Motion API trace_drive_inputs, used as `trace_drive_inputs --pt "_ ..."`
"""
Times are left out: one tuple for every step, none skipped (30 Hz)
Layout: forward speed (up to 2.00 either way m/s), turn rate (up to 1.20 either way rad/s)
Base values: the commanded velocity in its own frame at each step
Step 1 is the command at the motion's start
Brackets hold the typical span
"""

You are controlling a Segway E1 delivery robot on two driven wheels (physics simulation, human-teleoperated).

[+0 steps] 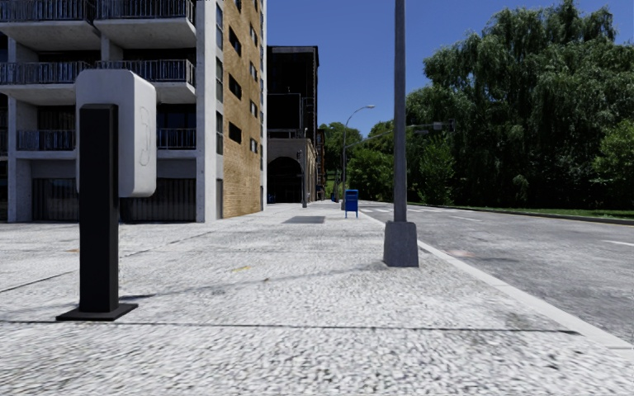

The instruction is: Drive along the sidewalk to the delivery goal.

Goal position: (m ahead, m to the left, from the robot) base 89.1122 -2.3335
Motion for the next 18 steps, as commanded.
trace_drive_inputs --pt "2.00 0.07" --pt "2.00 0.07" --pt "2.00 0.06" --pt "2.00 0.06" --pt "2.00 0.02" --pt "2.00 0.01" --pt "2.00 0.01" --pt "2.00 0.01" --pt "2.00 0.01" --pt "2.00 0.01" --pt "2.00 0.01" --pt "2.00 0.01" --pt "2.00 0.02" --pt "2.00 0.03" --pt "2.00 0.03" --pt "2.00 0.04" --pt "2.00 0.04" --pt "2.00 0.04"
